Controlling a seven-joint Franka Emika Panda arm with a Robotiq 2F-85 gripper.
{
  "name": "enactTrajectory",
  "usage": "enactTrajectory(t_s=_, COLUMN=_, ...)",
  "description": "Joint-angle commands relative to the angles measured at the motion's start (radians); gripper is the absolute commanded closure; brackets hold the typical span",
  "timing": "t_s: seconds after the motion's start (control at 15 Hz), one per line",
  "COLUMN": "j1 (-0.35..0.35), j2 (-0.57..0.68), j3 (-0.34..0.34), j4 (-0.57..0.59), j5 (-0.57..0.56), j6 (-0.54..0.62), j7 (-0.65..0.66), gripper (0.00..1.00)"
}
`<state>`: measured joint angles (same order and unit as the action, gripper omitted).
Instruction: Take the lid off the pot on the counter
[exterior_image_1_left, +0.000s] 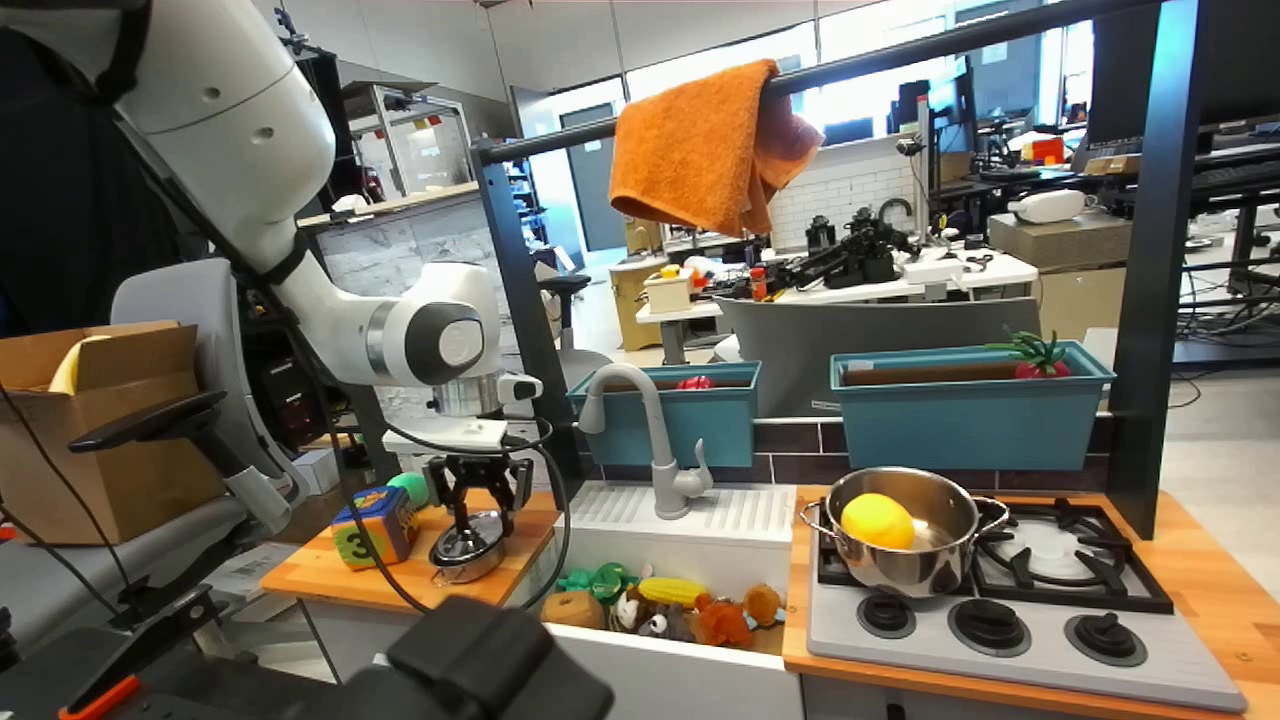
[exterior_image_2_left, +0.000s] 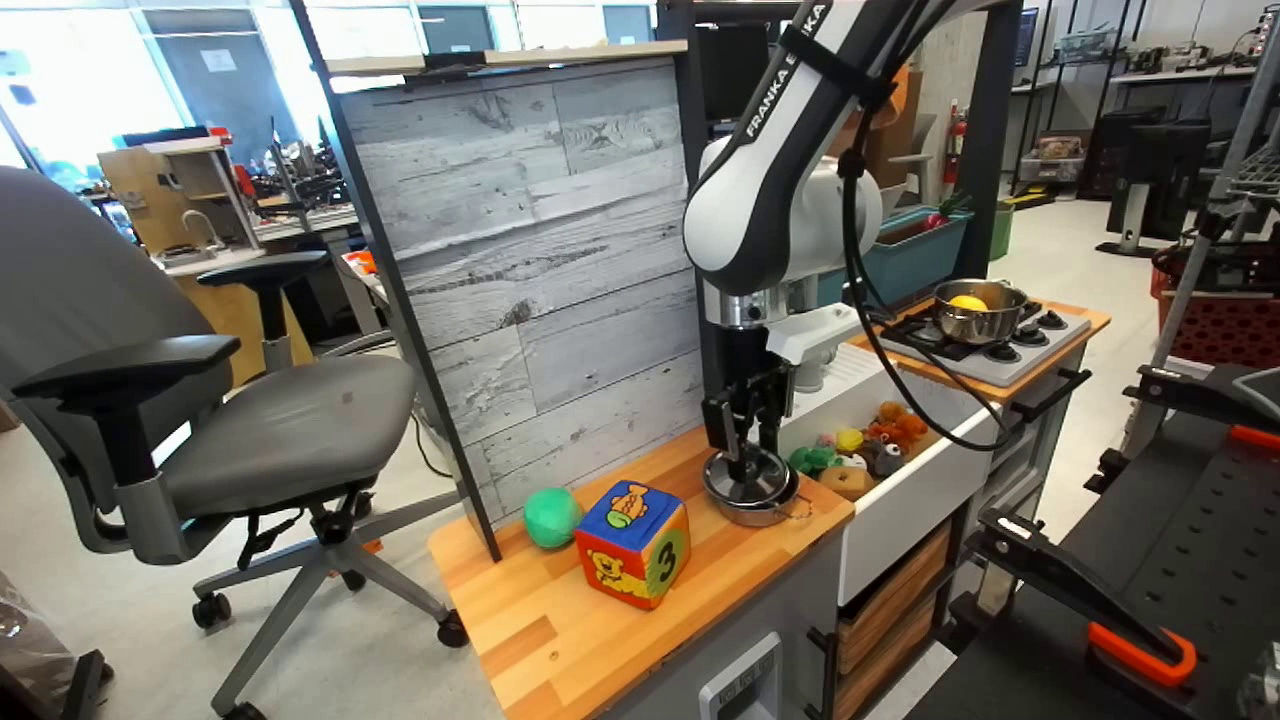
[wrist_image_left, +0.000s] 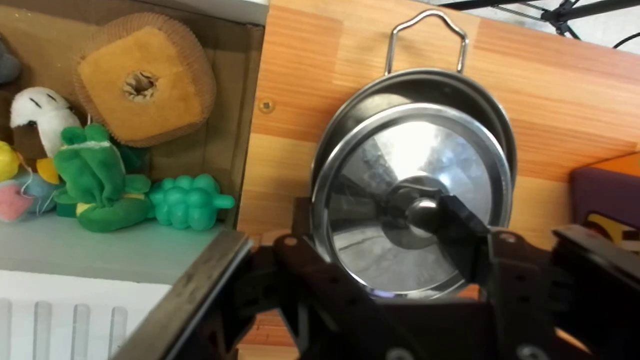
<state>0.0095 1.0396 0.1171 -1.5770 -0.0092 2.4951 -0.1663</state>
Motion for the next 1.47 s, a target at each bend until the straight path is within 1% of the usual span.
enactTrajectory(t_s=0.0, j1=0.01, j2=0.008, j3=-0.01, j4=0.023, j5=-0.008, j6=-0.024, j7=-0.002, gripper=0.61)
enactTrajectory(t_s=0.07, j1=0.012, j2=0.002, j3=-0.013, j4=0.019, j5=-0.011, j6=-0.043, j7=0.0, gripper=0.61)
enactTrajectory(t_s=0.27, j1=0.009, j2=-0.006, j3=-0.01, j4=0.012, j5=-0.009, j6=-0.044, j7=-0.002, gripper=0.61)
enactTrajectory(t_s=0.33, j1=-0.004, j2=-0.007, j3=0.006, j4=0.005, j5=0.0, j6=-0.011, j7=-0.017, gripper=0.61)
enactTrajectory(t_s=0.67, j1=-0.019, j2=-0.006, j3=0.026, j4=0.002, j5=0.014, j6=0.008, j7=-0.033, gripper=0.61)
enactTrajectory(t_s=0.87, j1=-0.031, j2=-0.006, j3=0.043, j4=-0.001, j5=0.022, j6=0.041, j7=-0.047, gripper=0.61)
enactTrajectory(t_s=0.93, j1=-0.071, j2=-0.172, j3=0.047, j4=-0.191, j5=0.023, j6=0.06, j7=-0.068, gripper=0.61)
enactTrajectory(t_s=1.0, j1=-0.079, j2=-0.184, j3=0.054, j4=-0.208, j5=0.028, j6=0.086, j7=-0.073, gripper=0.61)
enactTrajectory(t_s=1.13, j1=-0.125, j2=-0.26, j3=0.08, j4=-0.293, j5=0.054, j6=0.163, j7=-0.099, gripper=0.61)
enactTrajectory(t_s=1.2, j1=-0.145, j2=-0.289, j3=0.087, j4=-0.317, j5=0.068, j6=0.185, j7=-0.106, gripper=0.61)
enactTrajectory(t_s=1.27, j1=-0.164, j2=-0.313, j3=0.098, j4=-0.334, j5=0.086, j6=0.199, j7=-0.117, gripper=0.61)
enactTrajectory(t_s=1.4, j1=-0.191, j2=-0.33, j3=0.11, j4=-0.326, j5=0.12, j6=0.209, j7=-0.127, gripper=0.61)
